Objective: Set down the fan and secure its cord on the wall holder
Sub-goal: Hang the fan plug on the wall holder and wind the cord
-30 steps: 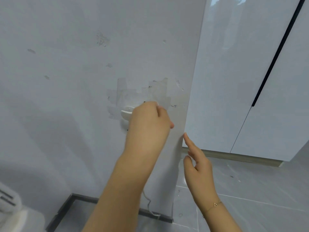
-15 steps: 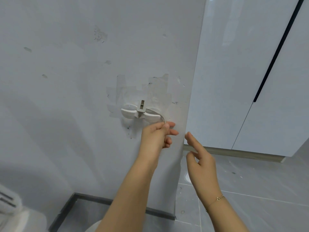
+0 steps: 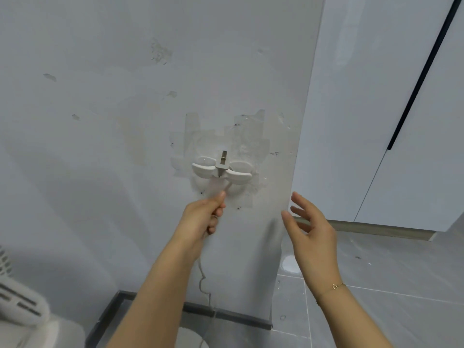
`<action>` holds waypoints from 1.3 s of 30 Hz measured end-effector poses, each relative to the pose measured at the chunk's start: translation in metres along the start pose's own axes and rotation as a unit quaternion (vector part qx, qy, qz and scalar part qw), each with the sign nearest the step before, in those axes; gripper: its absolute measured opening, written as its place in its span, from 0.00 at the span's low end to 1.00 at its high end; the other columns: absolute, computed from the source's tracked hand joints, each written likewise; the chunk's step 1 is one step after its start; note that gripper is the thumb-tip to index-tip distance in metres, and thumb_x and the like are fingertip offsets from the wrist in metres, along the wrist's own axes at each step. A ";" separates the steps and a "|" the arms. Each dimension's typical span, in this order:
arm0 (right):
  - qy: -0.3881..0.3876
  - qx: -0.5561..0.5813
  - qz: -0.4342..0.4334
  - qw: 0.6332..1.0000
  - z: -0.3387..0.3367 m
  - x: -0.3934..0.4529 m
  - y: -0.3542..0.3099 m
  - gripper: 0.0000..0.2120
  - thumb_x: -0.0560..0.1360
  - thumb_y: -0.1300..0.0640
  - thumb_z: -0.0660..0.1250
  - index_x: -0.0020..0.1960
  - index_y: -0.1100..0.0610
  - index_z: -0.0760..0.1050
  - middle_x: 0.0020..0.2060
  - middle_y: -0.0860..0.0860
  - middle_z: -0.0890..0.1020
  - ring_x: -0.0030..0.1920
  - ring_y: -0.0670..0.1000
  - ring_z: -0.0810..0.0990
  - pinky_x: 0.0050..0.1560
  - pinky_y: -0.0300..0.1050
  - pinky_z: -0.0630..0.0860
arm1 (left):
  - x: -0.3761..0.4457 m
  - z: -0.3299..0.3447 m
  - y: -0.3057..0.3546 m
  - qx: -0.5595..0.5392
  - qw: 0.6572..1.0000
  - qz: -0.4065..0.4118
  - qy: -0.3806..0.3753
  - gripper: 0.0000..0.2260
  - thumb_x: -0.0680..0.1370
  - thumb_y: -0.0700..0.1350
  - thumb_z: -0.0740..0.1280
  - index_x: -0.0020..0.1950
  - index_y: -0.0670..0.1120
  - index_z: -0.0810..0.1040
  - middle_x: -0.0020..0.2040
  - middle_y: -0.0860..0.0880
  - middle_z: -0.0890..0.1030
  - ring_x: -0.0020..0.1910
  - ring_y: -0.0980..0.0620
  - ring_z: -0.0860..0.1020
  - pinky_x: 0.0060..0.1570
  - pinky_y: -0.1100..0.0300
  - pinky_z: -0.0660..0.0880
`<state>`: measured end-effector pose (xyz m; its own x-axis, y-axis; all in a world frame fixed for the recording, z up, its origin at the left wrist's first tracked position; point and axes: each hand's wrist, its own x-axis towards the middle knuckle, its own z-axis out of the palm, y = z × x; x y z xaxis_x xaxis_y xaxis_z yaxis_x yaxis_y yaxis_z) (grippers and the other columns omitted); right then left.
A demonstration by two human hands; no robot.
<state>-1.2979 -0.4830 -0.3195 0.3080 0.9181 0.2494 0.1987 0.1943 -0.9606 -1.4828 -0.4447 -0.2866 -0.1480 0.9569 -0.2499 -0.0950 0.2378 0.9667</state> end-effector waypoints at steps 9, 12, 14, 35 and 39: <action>0.033 0.046 0.045 0.997 0.025 0.004 0.006 0.19 0.77 0.52 0.66 0.67 0.51 0.75 0.60 0.44 0.80 0.55 0.38 0.80 0.63 0.44 0.75 | 0.012 -0.028 0.037 -0.197 0.979 -0.039 -0.038 0.11 0.79 0.48 0.64 0.37 0.49 0.71 0.22 0.56 0.69 0.15 0.60 0.58 0.16 0.70 0.55; 0.070 0.099 0.067 0.990 0.022 0.010 0.003 0.13 0.76 0.57 0.68 0.60 0.55 0.80 0.55 0.47 0.83 0.56 0.44 0.81 0.64 0.48 0.75 | 0.016 -0.029 0.042 -0.189 0.981 -0.013 -0.038 0.10 0.79 0.49 0.63 0.38 0.50 0.71 0.23 0.56 0.69 0.15 0.60 0.58 0.15 0.69 0.54; 0.087 0.131 0.084 0.984 0.021 0.011 0.003 0.12 0.75 0.58 0.69 0.58 0.56 0.80 0.53 0.48 0.84 0.56 0.46 0.81 0.64 0.50 0.75 | 0.017 -0.031 0.045 -0.208 0.977 -0.017 -0.053 0.10 0.80 0.50 0.61 0.39 0.51 0.71 0.23 0.56 0.69 0.15 0.60 0.57 0.16 0.69 0.53; 0.112 0.140 0.072 0.981 0.029 0.011 0.004 0.10 0.75 0.59 0.69 0.55 0.51 0.80 0.48 0.45 0.84 0.53 0.43 0.82 0.62 0.48 0.77 | -0.012 0.003 0.072 0.151 0.932 0.244 0.222 0.18 0.78 0.49 0.62 0.33 0.39 0.79 0.23 0.53 0.74 0.27 0.52 0.69 0.33 0.59 0.66; 0.103 0.134 0.069 0.983 0.027 0.012 0.005 0.09 0.75 0.58 0.69 0.53 0.49 0.80 0.49 0.45 0.84 0.53 0.45 0.82 0.61 0.48 0.77 | -0.026 0.004 0.088 -0.033 0.988 0.118 0.094 0.13 0.78 0.43 0.57 0.38 0.44 0.77 0.22 0.54 0.79 0.18 0.58 0.65 0.21 0.68 0.62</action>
<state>-1.3187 -0.4619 -0.3248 0.5016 0.8584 0.1075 -0.1023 0.1822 -0.9779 -1.4830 -0.4478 -0.1946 -0.3528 0.9352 -0.0297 -0.0998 -0.0060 0.9950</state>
